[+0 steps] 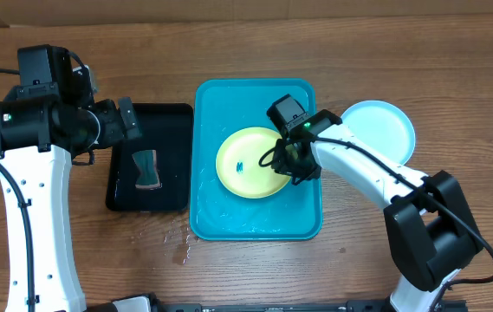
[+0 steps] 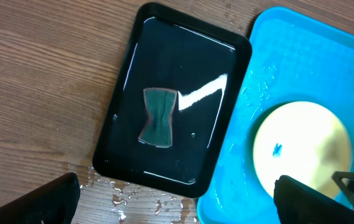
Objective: Clean dirty plates on tray and stack at the side
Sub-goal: 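Grasp the yellow plate rim with the right gripper and drag it to tray center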
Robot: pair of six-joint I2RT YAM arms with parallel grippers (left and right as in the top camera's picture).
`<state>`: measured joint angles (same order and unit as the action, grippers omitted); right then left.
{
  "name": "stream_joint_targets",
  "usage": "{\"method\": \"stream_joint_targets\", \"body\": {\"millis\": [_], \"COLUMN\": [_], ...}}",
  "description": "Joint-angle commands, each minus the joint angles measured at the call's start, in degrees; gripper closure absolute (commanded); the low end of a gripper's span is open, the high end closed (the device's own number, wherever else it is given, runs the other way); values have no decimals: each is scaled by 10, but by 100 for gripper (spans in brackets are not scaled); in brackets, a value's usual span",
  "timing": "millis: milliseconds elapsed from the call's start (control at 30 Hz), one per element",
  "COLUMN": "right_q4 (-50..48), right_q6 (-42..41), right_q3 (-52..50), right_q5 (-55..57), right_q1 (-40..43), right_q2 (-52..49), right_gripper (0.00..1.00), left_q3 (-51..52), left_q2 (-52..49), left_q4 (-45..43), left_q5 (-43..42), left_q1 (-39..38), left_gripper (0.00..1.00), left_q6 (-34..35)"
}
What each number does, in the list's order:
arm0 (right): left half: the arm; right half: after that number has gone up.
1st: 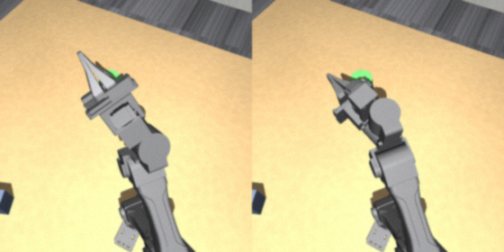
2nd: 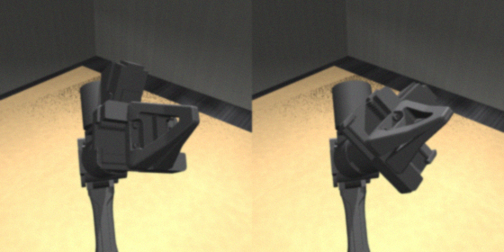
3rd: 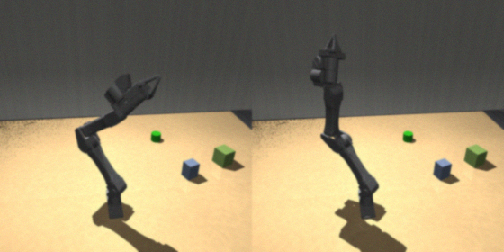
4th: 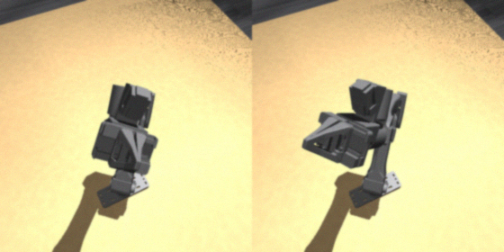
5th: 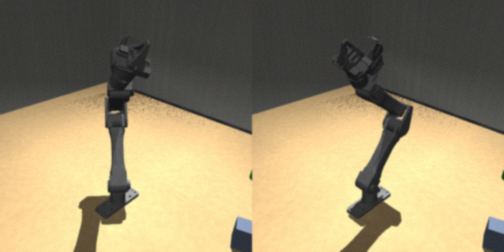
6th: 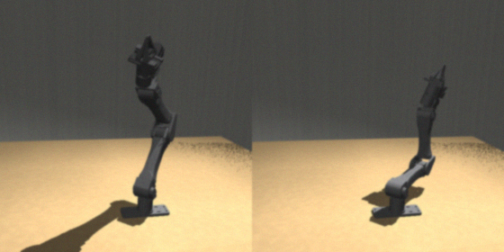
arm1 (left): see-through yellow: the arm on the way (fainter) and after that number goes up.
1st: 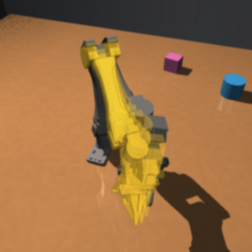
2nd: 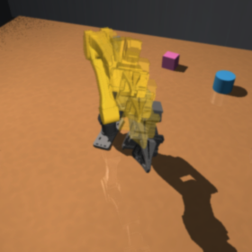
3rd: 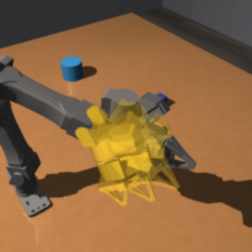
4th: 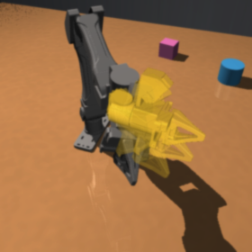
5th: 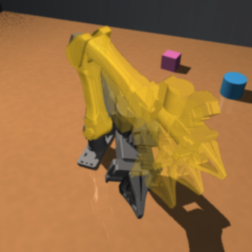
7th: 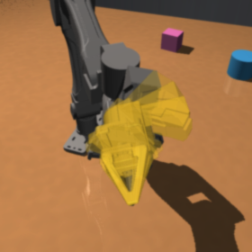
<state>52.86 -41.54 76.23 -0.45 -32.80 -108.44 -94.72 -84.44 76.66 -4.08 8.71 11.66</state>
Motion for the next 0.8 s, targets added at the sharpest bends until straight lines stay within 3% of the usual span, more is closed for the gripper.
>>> {"method": "stream_joint_targets", "body": {"millis": [0, 200, 400, 467, 567, 700, 767], "right_q4": [-3, -59, -79, -82, -80, -77, -90], "right_q6": [-3, 0, 30, 30, 30, 30, 51], "right_q3": [-10, -52, -64, -64, -64, -64, -64], "right_q5": [18, 19, 27, 22, -10, -20, -20], "right_q1": [-4, -3, -3, -3, -3, -3, 1], "right_q2": [-1, -1, -1, 0, 0, 0, 0], "right_gripper": [59, 53, 71, 87, 93, 91, 75], "left_q3": [-6, -6, -6, -6, -6, -6, -6], "left_q2": [-2, -2, -2, -2, -2, -2, -2], "left_q4": [-2, -2, -2, -2, -2, -2, -2], "left_q5": [0, 0, 0, 0, 0, 0, 0], "left_q1": [0, 0, 0, 0, 0, 0, 0], "left_gripper": [0, 0, 0, 0, 0, 0, 0], "left_q6": [2, 2, 2, 2, 2, 2, 2]}}
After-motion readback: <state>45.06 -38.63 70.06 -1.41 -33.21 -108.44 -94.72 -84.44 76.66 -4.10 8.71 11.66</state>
